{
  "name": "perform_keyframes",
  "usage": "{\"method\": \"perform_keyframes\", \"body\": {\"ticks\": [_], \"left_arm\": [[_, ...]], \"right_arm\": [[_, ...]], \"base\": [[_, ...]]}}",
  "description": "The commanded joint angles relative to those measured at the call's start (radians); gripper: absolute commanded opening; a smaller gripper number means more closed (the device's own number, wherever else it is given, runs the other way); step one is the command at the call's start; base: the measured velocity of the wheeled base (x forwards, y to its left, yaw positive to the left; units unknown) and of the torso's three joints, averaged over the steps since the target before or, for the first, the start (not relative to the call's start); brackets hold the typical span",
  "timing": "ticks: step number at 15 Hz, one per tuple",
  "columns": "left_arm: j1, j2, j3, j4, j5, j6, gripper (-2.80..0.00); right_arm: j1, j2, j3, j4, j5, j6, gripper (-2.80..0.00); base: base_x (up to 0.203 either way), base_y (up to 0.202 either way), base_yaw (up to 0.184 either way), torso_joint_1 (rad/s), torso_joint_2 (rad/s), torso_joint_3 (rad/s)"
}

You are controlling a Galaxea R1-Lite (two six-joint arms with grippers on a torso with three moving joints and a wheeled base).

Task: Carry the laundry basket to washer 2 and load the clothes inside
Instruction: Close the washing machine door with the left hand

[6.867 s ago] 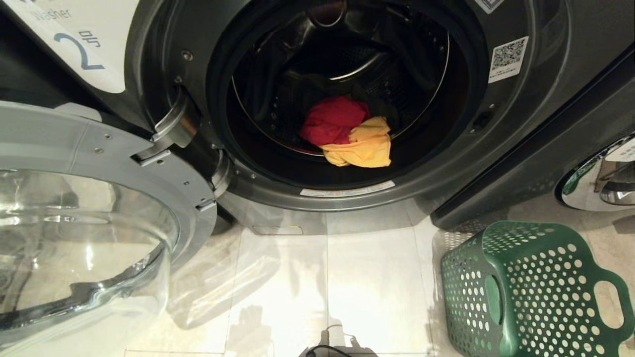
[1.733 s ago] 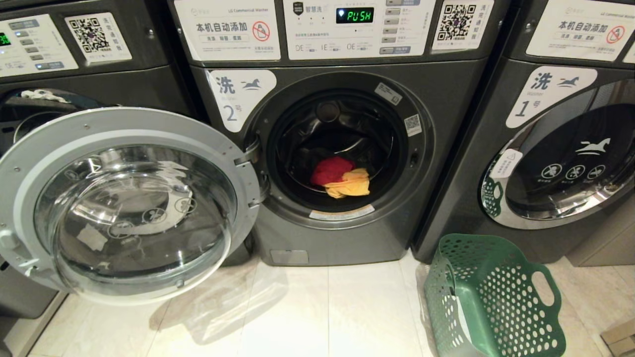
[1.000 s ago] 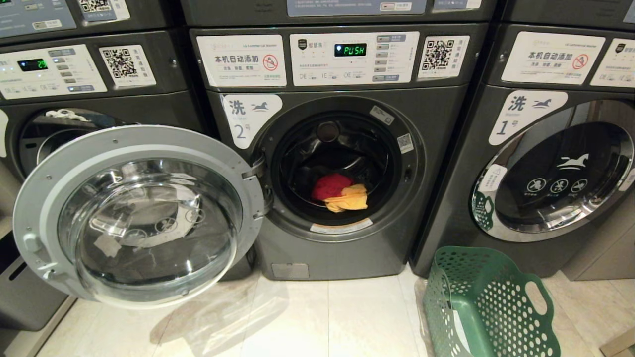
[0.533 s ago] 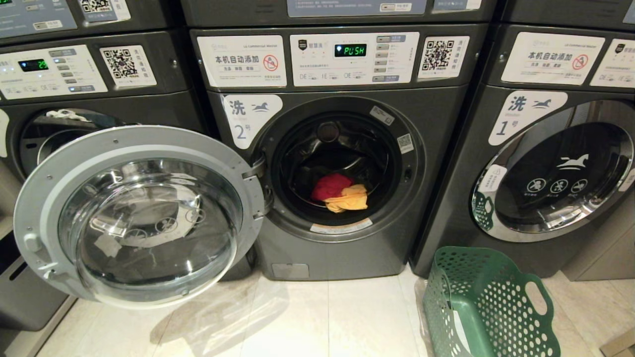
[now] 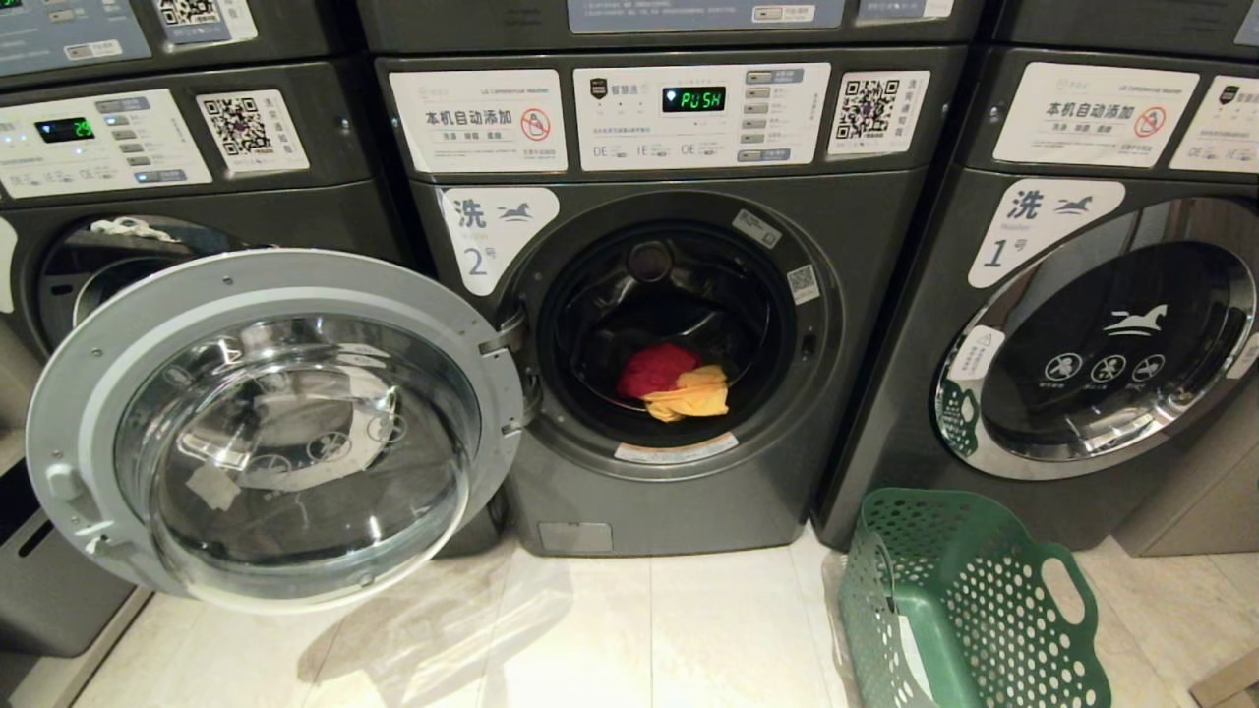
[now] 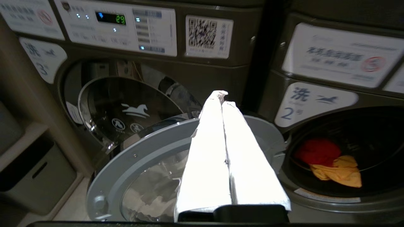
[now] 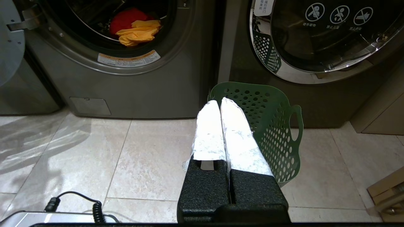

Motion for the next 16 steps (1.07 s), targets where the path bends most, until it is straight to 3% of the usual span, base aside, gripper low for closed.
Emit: {"method": "perform_keyframes", "body": {"ticks": [1, 3, 6, 9, 11, 16], "left_arm": [[0.149, 0.427, -0.190, 0.008, -0.091, -0.024, -2.80], [0.300, 0.565, -0.293, 0.017, -0.230, -0.042, -2.80], [0.412, 0.667, -0.414, 0.069, -0.307, -0.051, -2.80], [0.433, 0.719, -0.493, 0.212, -0.348, -0.054, -2.80], [0.440, 0.767, -0.499, 0.189, -0.405, -0.051, -2.80], [0.442, 0.859, -0.498, 0.115, -0.408, -0.054, -2.80]], "right_arm": [[0.000, 0.002, 0.000, 0.000, -0.014, 0.005, -2.80], [0.000, 0.002, 0.000, 0.000, -0.015, 0.003, -2.80], [0.000, 0.002, 0.000, 0.000, -0.018, 0.013, -2.80], [0.000, 0.002, 0.000, 0.000, -0.018, 0.013, -2.80], [0.000, 0.002, 0.000, -0.001, -0.019, 0.020, -2.80], [0.000, 0.002, 0.000, -0.002, -0.019, 0.020, -2.80]], "base": [[0.000, 0.000, 0.000, 0.000, 0.00, 0.000], [0.000, 0.000, 0.000, 0.000, 0.00, 0.000], [0.000, 0.000, 0.000, 0.000, 0.00, 0.000], [0.000, 0.000, 0.000, 0.000, 0.00, 0.000], [0.000, 0.000, 0.000, 0.000, 0.00, 0.000], [0.000, 0.000, 0.000, 0.000, 0.00, 0.000]]}}
